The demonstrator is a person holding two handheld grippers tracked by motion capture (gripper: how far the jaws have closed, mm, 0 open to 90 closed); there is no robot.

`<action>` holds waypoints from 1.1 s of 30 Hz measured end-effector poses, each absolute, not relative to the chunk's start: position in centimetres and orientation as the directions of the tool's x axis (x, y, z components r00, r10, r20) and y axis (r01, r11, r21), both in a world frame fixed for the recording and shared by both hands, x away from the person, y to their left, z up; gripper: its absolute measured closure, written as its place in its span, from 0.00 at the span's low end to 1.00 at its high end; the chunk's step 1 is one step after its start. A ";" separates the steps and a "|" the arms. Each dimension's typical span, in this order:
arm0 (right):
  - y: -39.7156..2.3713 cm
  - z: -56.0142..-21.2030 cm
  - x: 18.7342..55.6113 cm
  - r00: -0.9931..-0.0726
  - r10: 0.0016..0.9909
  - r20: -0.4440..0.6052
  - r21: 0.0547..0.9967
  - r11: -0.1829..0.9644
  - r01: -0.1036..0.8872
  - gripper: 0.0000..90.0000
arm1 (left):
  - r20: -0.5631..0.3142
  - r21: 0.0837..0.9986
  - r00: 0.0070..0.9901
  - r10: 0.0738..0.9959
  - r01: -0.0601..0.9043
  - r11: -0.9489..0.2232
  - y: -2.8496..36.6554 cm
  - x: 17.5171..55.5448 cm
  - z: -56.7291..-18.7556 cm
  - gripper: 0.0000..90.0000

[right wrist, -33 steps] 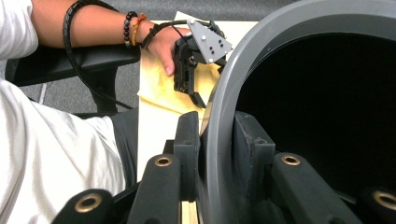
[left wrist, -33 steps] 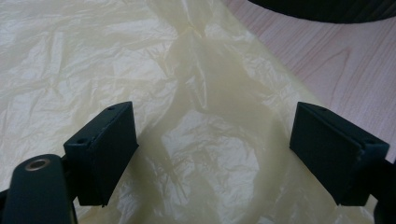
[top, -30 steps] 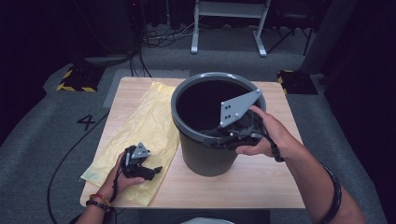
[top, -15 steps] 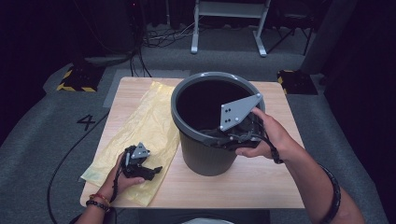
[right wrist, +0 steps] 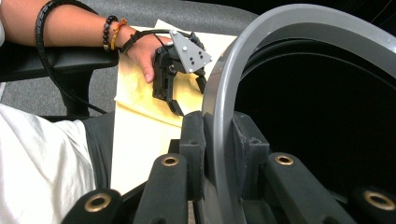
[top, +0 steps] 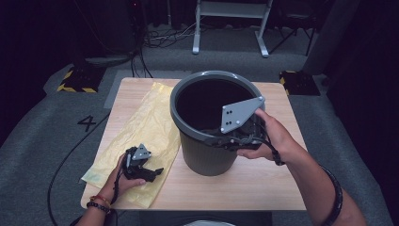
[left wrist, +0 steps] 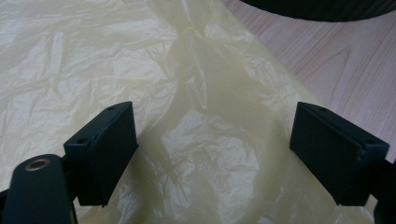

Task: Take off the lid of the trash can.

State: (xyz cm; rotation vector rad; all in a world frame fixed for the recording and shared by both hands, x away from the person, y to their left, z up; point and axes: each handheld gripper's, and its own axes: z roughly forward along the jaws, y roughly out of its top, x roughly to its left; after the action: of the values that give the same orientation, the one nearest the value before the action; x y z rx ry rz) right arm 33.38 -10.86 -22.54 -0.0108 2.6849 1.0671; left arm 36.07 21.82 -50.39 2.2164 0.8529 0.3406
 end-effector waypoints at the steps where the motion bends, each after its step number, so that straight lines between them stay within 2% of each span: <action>1: -10.8 -22.5 33.3 -0.966 0.087 -0.243 0.672 0.734 -0.102 0.85 | -0.014 0.712 0.745 0.667 0.475 -0.516 21.8 36.1 -50.4 0.16; 6: -10.8 -22.3 33.1 -0.953 0.103 -0.286 0.661 0.741 -0.118 0.86 | -0.013 0.712 0.745 0.667 0.475 -0.517 21.8 36.1 -50.4 0.16; 9: -10.8 -22.3 33.0 -0.960 0.074 -0.271 0.664 0.737 -0.130 0.86 | -0.012 0.714 0.745 0.667 0.474 -0.516 21.8 36.1 -50.4 0.16; 21: -11.5 -21.9 33.1 -0.945 0.117 -0.307 0.658 0.743 -0.122 0.86 | -0.013 0.712 0.746 0.666 0.474 -0.517 21.8 36.1 -50.4 0.16; 26: -12.4 -21.8 33.5 -0.931 0.153 -0.330 0.650 0.752 -0.106 0.86 | -0.012 0.714 0.745 0.666 0.474 -0.516 21.8 36.1 -50.4 0.16; 33: -15.7 -22.3 34.9 -0.910 0.253 -0.327 0.673 0.739 -0.036 0.86 | -0.012 0.713 0.746 0.666 0.474 -0.517 21.8 36.1 -50.4 0.16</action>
State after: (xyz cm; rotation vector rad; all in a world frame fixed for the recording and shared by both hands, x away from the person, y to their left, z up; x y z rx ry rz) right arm 34.87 -15.69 -22.33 0.1670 2.5402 0.9941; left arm 36.07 21.82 -50.40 2.2150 0.8521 0.3412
